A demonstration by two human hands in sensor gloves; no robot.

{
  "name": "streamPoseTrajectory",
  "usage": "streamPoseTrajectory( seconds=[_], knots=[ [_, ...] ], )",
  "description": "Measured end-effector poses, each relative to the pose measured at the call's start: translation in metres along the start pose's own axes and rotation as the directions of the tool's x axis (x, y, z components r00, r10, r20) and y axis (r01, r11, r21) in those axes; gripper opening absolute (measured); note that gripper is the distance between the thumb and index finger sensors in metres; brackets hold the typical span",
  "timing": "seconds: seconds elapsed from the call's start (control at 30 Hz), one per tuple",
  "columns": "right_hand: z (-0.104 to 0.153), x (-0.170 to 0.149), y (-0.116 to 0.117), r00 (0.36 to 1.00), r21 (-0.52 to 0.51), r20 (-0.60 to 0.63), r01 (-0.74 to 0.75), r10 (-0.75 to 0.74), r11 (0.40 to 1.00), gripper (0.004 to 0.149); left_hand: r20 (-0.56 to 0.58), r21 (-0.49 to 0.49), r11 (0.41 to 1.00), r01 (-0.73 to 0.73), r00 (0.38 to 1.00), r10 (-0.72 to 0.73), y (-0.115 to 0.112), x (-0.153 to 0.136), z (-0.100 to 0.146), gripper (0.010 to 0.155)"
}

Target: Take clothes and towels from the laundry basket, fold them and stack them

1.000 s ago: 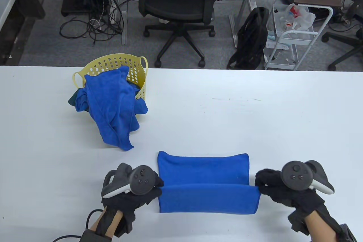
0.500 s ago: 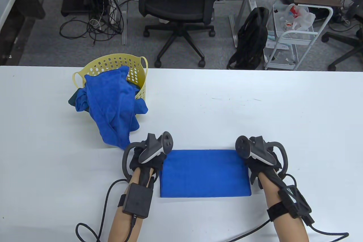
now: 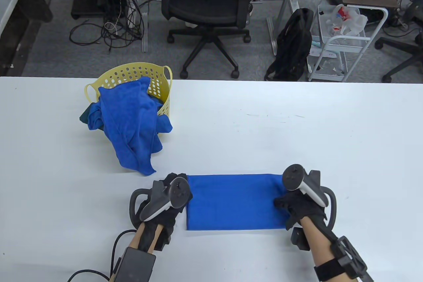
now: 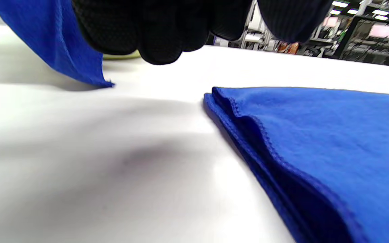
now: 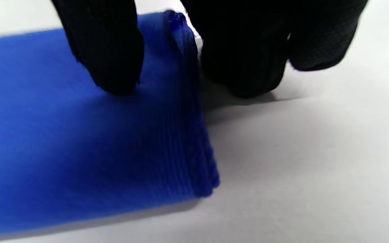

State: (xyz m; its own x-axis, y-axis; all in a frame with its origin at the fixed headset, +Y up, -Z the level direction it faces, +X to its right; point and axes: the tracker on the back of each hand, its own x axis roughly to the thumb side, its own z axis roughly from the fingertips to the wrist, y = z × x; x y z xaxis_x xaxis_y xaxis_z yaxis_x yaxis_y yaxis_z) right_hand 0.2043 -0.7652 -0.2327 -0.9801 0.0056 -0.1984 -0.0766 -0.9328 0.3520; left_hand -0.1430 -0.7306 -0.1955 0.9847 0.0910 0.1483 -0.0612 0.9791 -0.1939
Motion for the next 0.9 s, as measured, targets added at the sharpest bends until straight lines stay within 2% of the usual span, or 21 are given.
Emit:
streamPoseTrajectory(
  seconds=[0.03, 0.07, 0.17, 0.23, 0.3, 0.37, 0.4, 0.43, 0.5, 0.53, 0.57, 0.6, 0.67, 0.73, 0.8, 0.9],
  knots=[
    [-0.001, 0.003, 0.0, 0.998, 0.033, 0.031, 0.051, -0.053, 0.998, 0.091, 0.002, 0.018, 1.0, 0.005, 1.0, -0.005, 0.0, -0.001, 0.005, 0.072],
    [-0.005, 0.001, 0.0, 0.995, 0.063, -0.045, 0.088, -0.085, 0.994, 0.089, 0.0, 0.046, 0.999, 0.01, 1.0, -0.01, -0.001, -0.004, 0.012, 0.072],
    [-0.01, -0.003, 0.004, 0.971, 0.104, -0.141, 0.21, -0.194, 0.972, 0.088, 0.004, 0.105, 0.994, -0.006, 1.0, 0.005, -0.007, -0.013, 0.025, 0.072],
    [-0.01, -0.004, 0.008, 0.961, 0.086, -0.146, 0.248, -0.234, 0.965, 0.073, 0.007, 0.14, 0.99, -0.031, 1.0, 0.031, -0.014, -0.022, 0.029, 0.07],
    [-0.008, -0.004, 0.008, 0.967, 0.071, -0.119, 0.236, -0.227, 0.969, 0.046, -0.004, 0.113, 0.993, -0.018, 1.0, 0.018, -0.015, -0.029, 0.031, 0.07],
    [-0.005, -0.01, 0.009, 0.946, 0.158, -0.074, 0.323, -0.315, 0.933, 0.038, -0.006, 0.142, 0.989, -0.048, 0.999, 0.049, -0.015, -0.036, 0.032, 0.069],
    [-0.001, -0.015, 0.005, 0.924, 0.15, -0.034, 0.381, -0.38, 0.912, 0.038, -0.004, 0.148, 0.987, -0.067, 0.998, 0.068, -0.014, -0.038, 0.031, 0.069],
    [0.003, -0.022, 0.001, 0.895, 0.123, 0.003, 0.443, -0.447, 0.888, 0.041, -0.002, 0.144, 0.986, -0.083, 0.996, 0.084, -0.014, -0.04, 0.031, 0.069],
    [0.007, -0.035, -0.001, 0.831, 0.184, 0.054, 0.537, -0.554, 0.823, 0.051, 0.003, 0.14, 0.985, -0.106, 0.994, 0.106, -0.014, -0.042, 0.03, 0.069],
    [0.007, -0.045, 0.002, 0.764, 0.266, 0.082, 0.602, -0.64, 0.753, 0.064, 0.005, 0.137, 0.985, -0.109, 0.994, 0.109, -0.014, -0.042, 0.03, 0.068],
    [0.007, -0.053, 0.005, 0.708, 0.306, 0.109, 0.644, -0.698, 0.701, 0.075, 0.005, 0.134, 0.985, -0.108, 0.994, 0.108, -0.014, -0.043, 0.029, 0.069],
    [0.007, -0.062, 0.008, 0.654, 0.336, 0.11, 0.684, -0.748, 0.647, 0.08, 0.005, 0.13, 0.986, -0.105, 0.994, 0.105, -0.014, -0.043, 0.029, 0.069],
    [0.005, -0.074, 0.018, 0.528, 0.445, 0.152, 0.718, -0.835, 0.535, 0.078, 0.005, 0.126, 0.986, -0.105, 0.994, 0.105, -0.014, -0.043, 0.029, 0.069],
    [0.002, -0.079, 0.028, 0.468, 0.53, 0.156, 0.704, -0.87, 0.474, 0.075, 0.008, 0.121, 0.986, -0.116, 0.993, 0.116, -0.015, -0.044, 0.027, 0.068],
    [0.0, -0.078, 0.03, 0.484, 0.526, 0.185, 0.687, -0.856, 0.502, 0.072, 0.013, 0.115, 0.986, -0.12, 0.993, 0.119, -0.016, -0.045, 0.027, 0.068],
    [0.001, -0.072, 0.026, 0.53, 0.416, 0.296, 0.677, -0.795, 0.607, 0.069, 0.016, 0.11, 0.988, -0.104, 0.995, 0.103, -0.018, -0.045, 0.027, 0.068]
  ],
)
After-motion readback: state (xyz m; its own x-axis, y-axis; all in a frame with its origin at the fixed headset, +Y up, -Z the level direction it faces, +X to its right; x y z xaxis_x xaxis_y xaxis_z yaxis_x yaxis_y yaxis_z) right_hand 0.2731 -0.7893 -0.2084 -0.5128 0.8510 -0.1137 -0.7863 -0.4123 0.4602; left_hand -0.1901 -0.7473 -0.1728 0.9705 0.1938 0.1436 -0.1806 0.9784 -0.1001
